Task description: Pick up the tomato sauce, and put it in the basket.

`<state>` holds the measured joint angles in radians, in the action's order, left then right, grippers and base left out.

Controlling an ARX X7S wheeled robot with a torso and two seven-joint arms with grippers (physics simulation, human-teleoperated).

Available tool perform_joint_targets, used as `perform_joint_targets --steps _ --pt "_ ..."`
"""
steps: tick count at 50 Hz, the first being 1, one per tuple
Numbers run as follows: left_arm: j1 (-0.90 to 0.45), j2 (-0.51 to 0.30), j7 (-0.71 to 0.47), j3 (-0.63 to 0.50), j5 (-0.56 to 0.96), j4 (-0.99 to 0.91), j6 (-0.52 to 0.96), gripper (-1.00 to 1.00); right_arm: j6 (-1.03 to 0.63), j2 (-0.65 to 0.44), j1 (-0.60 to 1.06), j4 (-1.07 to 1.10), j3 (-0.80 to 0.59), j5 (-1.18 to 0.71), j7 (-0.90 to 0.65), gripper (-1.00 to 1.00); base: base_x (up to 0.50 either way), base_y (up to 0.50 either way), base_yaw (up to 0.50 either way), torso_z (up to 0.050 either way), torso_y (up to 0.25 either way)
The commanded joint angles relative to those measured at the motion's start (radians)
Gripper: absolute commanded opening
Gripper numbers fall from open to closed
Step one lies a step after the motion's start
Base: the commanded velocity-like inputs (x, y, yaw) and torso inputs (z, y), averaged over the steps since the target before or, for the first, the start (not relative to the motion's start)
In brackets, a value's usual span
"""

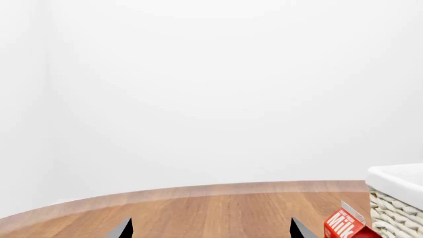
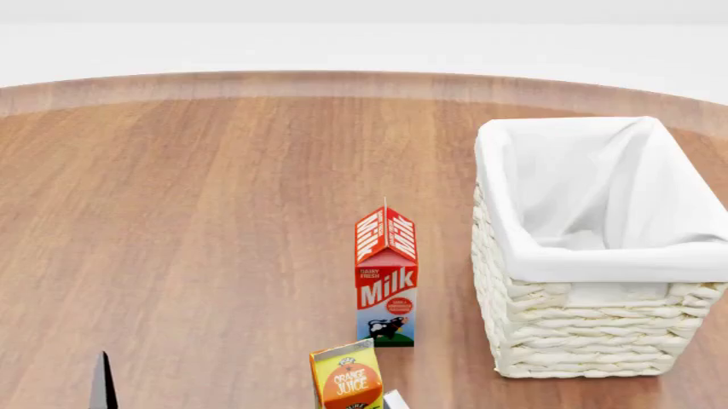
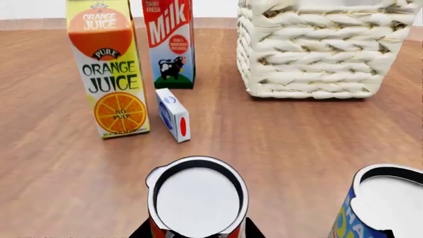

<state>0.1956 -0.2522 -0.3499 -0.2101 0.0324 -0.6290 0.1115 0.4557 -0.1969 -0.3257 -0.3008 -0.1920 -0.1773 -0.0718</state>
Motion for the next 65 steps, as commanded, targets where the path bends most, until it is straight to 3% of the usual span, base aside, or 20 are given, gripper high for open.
perform_joint_targets --steps 1,6,23,40,65 --pt "-0.004 -0.007 -0.007 -0.007 0.004 0.004 0.002 1.00 -0.087 -0.036 -0.062 0.210 0.004 0.021 -0.048 -1.00 0.00 0.00 0.00 0.000 0.000" --pt "-0.005 -0.009 -0.011 -0.012 0.008 0.007 0.001 1.00 -0.066 -0.054 -0.086 0.297 0.019 0.018 -0.062 -1.00 0.00 0.00 0.00 0.000 0.000" --pt "-0.015 -0.021 -0.021 -0.020 0.019 0.020 0.002 1.00 -0.267 -0.149 -0.094 0.741 0.100 -0.026 -0.147 -1.00 0.00 0.00 0.00 0.000 0.000" --pt "-0.016 -0.031 -0.033 -0.027 0.024 0.019 0.004 1.00 -0.511 -0.229 0.125 0.952 0.185 -0.109 -0.211 -1.00 0.00 0.00 0.00 0.000 0.000" --pt "-0.027 -0.043 -0.048 -0.037 0.031 0.030 0.008 1.00 -0.698 -0.234 0.602 0.724 0.167 -0.189 -0.202 -1.00 0.00 0.00 0.00 0.000 0.000"
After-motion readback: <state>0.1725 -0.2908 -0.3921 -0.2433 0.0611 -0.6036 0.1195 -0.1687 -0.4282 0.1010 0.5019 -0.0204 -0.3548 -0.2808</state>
